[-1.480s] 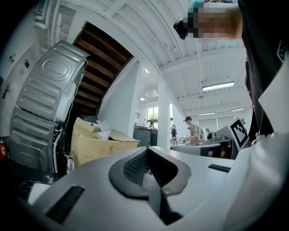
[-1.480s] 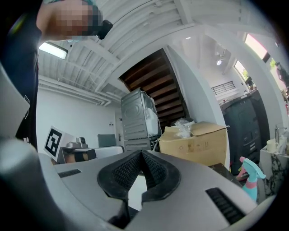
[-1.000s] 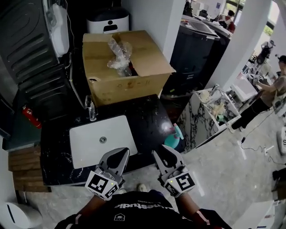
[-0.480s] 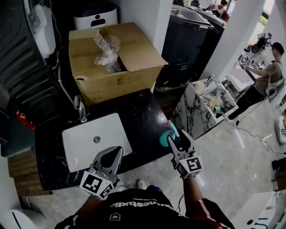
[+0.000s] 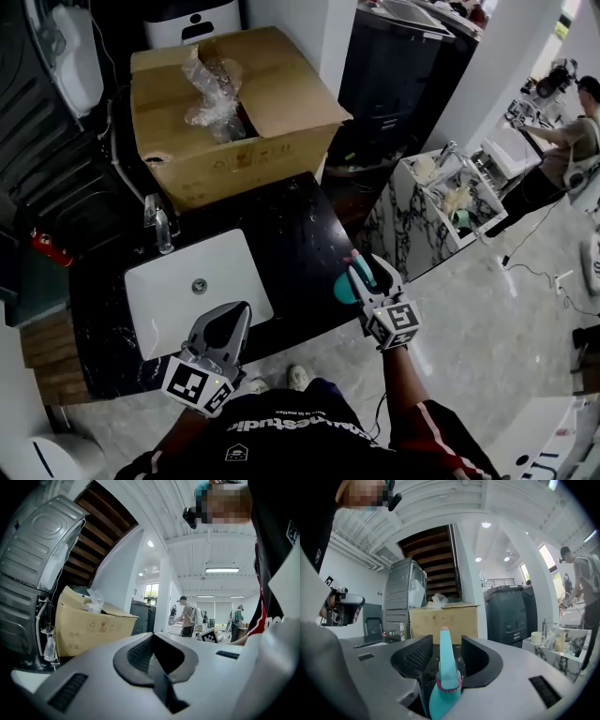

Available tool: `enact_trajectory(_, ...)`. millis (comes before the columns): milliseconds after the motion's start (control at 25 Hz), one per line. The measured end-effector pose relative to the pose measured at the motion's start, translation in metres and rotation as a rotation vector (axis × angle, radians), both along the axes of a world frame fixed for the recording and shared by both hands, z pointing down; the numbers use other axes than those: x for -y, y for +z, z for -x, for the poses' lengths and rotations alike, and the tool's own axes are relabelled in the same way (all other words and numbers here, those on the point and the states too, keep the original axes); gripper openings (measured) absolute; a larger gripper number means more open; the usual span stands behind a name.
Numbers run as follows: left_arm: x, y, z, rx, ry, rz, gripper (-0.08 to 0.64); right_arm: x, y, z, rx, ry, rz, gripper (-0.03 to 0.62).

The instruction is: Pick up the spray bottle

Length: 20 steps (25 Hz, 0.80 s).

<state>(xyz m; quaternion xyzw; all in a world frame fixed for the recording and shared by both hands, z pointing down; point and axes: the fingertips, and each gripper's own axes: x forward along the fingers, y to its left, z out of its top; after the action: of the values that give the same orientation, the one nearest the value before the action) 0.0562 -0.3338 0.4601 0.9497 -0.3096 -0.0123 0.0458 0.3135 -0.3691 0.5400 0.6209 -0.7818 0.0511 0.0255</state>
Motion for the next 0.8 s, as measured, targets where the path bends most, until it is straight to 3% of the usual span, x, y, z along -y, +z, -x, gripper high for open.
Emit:
enact_trajectory(80, 0.003, 0.000, 0.000, 0.000, -0.007, 0.002, 0.014, 0.003, 0.004, 0.002, 0.003, -0.015, 0.006, 0.176)
enact_trajectory(320, 0.004, 0.000, 0.005, -0.005, -0.019, -0.001, 0.014, 0.004, 0.009, 0.004, -0.018, -0.022, 0.013, 0.107)
enact_trajectory(600, -0.001, -0.008, 0.015, -0.017, -0.036, -0.021, 0.014, 0.001, 0.001, 0.011, -0.027, -0.033, 0.002, 0.097)
enact_trajectory(800, -0.008, -0.014, 0.025, -0.029, -0.043, -0.042, 0.014, -0.005, -0.029, 0.036, -0.042, -0.046, -0.028, 0.097)
